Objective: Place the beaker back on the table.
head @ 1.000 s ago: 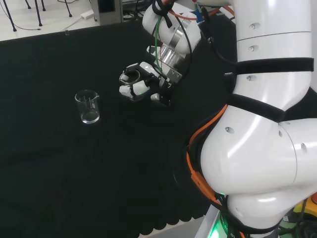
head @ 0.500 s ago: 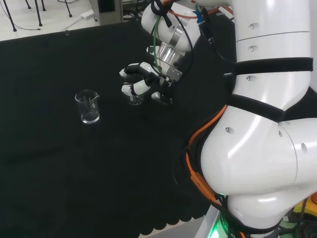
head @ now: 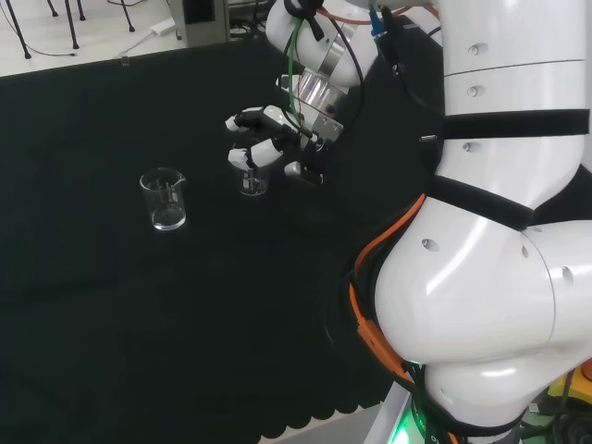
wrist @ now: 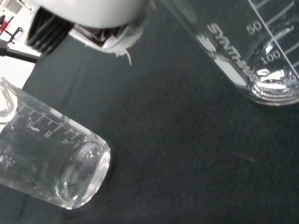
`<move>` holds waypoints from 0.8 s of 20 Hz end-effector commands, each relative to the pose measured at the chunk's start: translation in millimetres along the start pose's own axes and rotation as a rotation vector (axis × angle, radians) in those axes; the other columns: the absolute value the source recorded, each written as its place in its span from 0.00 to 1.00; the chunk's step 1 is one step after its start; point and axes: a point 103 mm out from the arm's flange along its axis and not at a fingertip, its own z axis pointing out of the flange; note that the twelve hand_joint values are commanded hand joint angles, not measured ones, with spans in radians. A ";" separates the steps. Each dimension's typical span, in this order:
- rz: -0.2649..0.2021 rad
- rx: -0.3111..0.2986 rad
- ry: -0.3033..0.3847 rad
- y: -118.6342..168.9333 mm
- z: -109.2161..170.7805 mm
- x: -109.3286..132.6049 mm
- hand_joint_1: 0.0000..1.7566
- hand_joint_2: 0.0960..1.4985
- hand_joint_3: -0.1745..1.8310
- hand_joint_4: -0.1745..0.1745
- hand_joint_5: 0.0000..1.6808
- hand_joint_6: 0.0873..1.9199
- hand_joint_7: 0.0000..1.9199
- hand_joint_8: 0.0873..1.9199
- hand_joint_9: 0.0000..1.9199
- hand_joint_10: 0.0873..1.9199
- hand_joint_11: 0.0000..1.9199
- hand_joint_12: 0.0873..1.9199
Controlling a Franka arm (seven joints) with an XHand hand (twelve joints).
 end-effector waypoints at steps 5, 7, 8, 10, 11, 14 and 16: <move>0.011 -0.040 -0.014 -17.4 -36.2 11.2 0.52 0.27 0.49 0.48 0.27 0.13 0.15 0.27 0.13 0.34 0.00 0.40; 0.018 -0.050 -0.020 -22.5 -46.8 10.1 0.52 0.27 0.49 0.48 0.27 0.12 0.15 0.27 0.13 0.34 0.00 0.40; 0.012 -0.049 -0.034 -25.0 -45.6 13.9 0.51 0.27 0.49 0.48 0.27 0.12 0.15 0.27 0.13 0.34 0.00 0.40; 0.019 -0.056 -0.030 -30.5 -56.3 13.0 0.51 0.27 0.49 0.48 0.27 0.12 0.15 0.27 0.13 0.34 0.00 0.40; 0.025 -0.057 -0.029 -33.0 -60.1 13.8 0.51 0.27 0.49 0.48 0.27 0.12 0.15 0.27 0.13 0.34 0.00 0.40; 0.040 -0.068 -0.025 -40.0 -70.6 12.8 0.51 0.28 0.49 0.48 0.27 0.12 0.15 0.27 0.13 0.34 0.00 0.40; 0.046 -0.073 -0.029 -43.0 -72.2 14.4 0.51 0.28 0.49 0.48 0.27 0.12 0.15 0.27 0.13 0.34 0.00 0.40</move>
